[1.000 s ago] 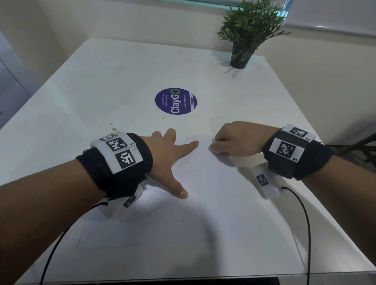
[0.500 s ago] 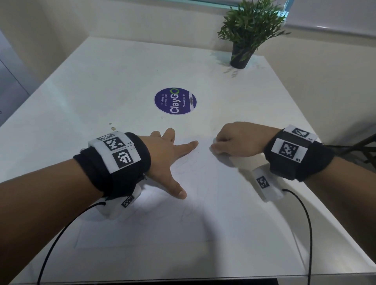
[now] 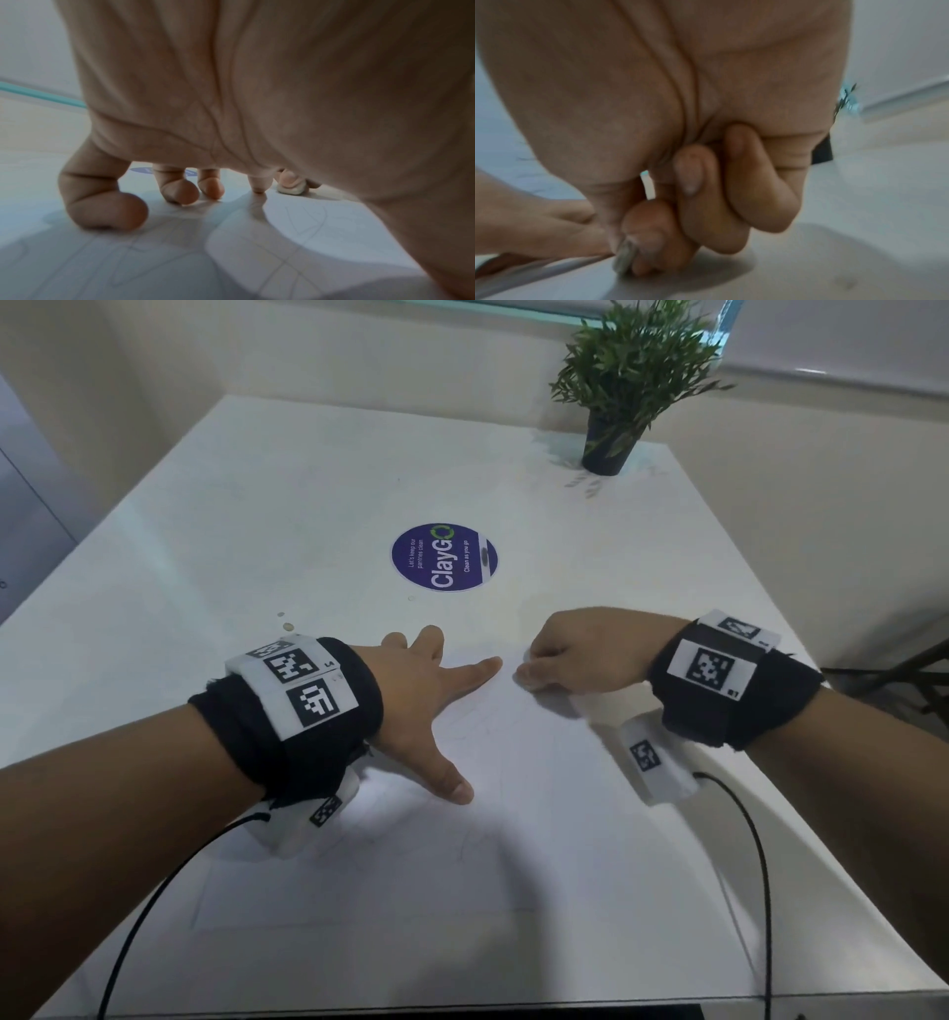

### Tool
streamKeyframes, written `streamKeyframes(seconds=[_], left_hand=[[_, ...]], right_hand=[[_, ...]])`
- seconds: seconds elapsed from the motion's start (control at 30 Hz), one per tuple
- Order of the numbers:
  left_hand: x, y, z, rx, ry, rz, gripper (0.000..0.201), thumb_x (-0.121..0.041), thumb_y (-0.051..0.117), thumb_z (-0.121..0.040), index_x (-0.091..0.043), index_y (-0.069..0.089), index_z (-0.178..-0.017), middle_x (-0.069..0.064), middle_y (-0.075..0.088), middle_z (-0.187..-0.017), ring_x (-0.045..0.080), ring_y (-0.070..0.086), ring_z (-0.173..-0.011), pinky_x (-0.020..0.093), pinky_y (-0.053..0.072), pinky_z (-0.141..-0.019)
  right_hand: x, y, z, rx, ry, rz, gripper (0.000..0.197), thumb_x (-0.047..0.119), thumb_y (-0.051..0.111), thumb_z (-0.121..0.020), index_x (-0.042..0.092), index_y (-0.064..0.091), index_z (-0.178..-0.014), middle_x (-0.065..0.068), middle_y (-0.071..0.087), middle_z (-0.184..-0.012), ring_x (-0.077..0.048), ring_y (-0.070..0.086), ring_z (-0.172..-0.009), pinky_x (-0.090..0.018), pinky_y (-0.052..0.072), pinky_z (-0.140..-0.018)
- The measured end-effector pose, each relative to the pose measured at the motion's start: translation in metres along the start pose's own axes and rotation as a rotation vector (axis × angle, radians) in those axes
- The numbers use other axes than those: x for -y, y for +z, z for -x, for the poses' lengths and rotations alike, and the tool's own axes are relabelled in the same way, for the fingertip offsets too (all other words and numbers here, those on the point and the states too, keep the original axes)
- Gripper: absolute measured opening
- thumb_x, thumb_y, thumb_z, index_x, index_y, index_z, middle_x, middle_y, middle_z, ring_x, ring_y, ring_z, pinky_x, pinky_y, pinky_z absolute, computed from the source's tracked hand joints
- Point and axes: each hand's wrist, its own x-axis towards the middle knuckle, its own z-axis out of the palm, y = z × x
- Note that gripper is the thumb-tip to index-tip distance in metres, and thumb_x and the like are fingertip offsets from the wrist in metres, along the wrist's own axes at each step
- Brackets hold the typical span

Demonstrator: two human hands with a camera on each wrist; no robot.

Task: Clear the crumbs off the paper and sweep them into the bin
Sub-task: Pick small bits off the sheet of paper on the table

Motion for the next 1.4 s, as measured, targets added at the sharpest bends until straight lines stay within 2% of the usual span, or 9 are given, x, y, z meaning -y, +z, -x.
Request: streamKeyframes(seconds=[0.1, 0.23, 0.4, 0.57, 0.77, 0.9, 1.1, 1.27, 1.4], left_hand=[[0.0, 0.001, 0.0, -0.01, 0.002, -0.002, 0.137, -0.098, 0.06, -0.044, -0.059, -0.023, -0.145, 0.002, 0.024, -0.129, 0.029, 0.033, -0.122, 0.053, 0.047, -0.096], [0.0, 0.001, 0.0, -0.013, 0.008, -0.006, 0.135, -0.098, 0.061, -0.045, -0.06, -0.022, -0.145, -0.002, 0.02, -0.118, 0.028, 0.034, -0.12, 0.052, 0.048, -0.096], [-0.001, 0.001, 0.0, -0.013, -0.006, -0.002, 0.135, -0.097, 0.061, -0.045, -0.061, -0.023, -0.144, 0.003, 0.023, -0.131, 0.029, 0.033, -0.124, 0.052, 0.046, -0.099], [0.0, 0.002, 0.0, -0.015, -0.001, 0.006, 0.135, -0.098, 0.06, -0.044, -0.06, -0.022, -0.145, 0.002, 0.023, -0.132, 0.028, 0.033, -0.122, 0.052, 0.047, -0.097], [0.0, 0.002, 0.001, -0.016, -0.004, 0.011, 0.137, -0.099, 0.059, -0.041, -0.061, -0.023, -0.144, 0.003, 0.024, -0.132, 0.029, 0.033, -0.123, 0.054, 0.046, -0.097], [0.0, 0.003, 0.001, -0.016, -0.006, 0.015, 0.135, -0.098, 0.059, -0.041, -0.062, -0.022, -0.143, 0.001, 0.023, -0.129, 0.028, 0.033, -0.121, 0.052, 0.047, -0.096], [0.0, 0.001, 0.001, -0.014, 0.002, 0.016, 0.137, -0.099, 0.06, -0.042, -0.06, -0.022, -0.145, 0.0, 0.022, -0.123, 0.028, 0.033, -0.121, 0.053, 0.047, -0.096], [0.0, 0.002, 0.001, -0.017, 0.001, 0.01, 0.135, -0.099, 0.058, -0.04, -0.062, -0.02, -0.144, 0.0, 0.024, -0.127, 0.027, 0.033, -0.118, 0.051, 0.048, -0.095], [0.0, 0.001, 0.001, -0.006, -0.001, 0.014, 0.137, -0.099, 0.059, -0.04, -0.061, -0.022, -0.144, 0.0, 0.023, -0.126, 0.027, 0.032, -0.119, 0.052, 0.047, -0.097]], right_hand=[[-0.004, -0.007, 0.005, -0.052, 0.047, 0.058, 0.047, 0.044, 0.052, -0.099, 0.015, 0.057, -0.063, 0.004, 0.056, -0.061, -0.016, 0.051, -0.062, -0.029, 0.04, -0.06], [0.017, 0.01, 0.011, 0.053, -0.118, 0.037, 0.048, 0.046, 0.049, -0.1, 0.01, 0.063, -0.071, 0.001, 0.065, -0.067, -0.012, 0.053, -0.062, -0.029, 0.046, -0.066], [-0.001, -0.002, 0.004, -0.047, 0.013, 0.14, 0.046, 0.046, 0.051, -0.101, 0.017, 0.055, -0.066, 0.003, 0.058, -0.067, -0.02, 0.054, -0.071, -0.033, 0.041, -0.065], [0.019, 0.014, 0.012, -0.005, -0.119, 0.111, 0.043, 0.046, 0.051, -0.101, 0.015, 0.06, -0.073, 0.002, 0.062, -0.07, -0.012, 0.053, -0.066, -0.031, 0.043, -0.067], [-0.003, 0.001, 0.012, -0.078, 0.005, 0.154, 0.043, 0.045, 0.051, -0.101, 0.017, 0.056, -0.07, 0.001, 0.06, -0.071, -0.02, 0.054, -0.073, -0.034, 0.043, -0.067], [0.018, 0.014, 0.017, -0.012, -0.121, 0.131, 0.043, 0.046, 0.051, -0.101, 0.014, 0.059, -0.074, 0.001, 0.062, -0.071, -0.014, 0.052, -0.066, -0.032, 0.044, -0.067], [-0.002, 0.0, 0.016, -0.072, 0.016, 0.179, 0.042, 0.046, 0.052, -0.101, 0.013, 0.059, -0.075, 0.0, 0.06, -0.072, -0.022, 0.054, -0.073, -0.033, 0.041, -0.063], [0.022, 0.015, 0.02, 0.021, -0.119, 0.131, 0.043, 0.047, 0.051, -0.102, 0.021, 0.053, -0.067, 0.005, 0.057, -0.065, -0.008, 0.05, -0.062, -0.029, 0.039, -0.062], [0.0, 0.004, 0.018, -0.011, -0.007, 0.14, 0.042, 0.047, 0.052, -0.101, 0.017, 0.062, -0.073, 0.005, 0.062, -0.072, -0.012, 0.055, -0.071, -0.03, 0.041, -0.066]])
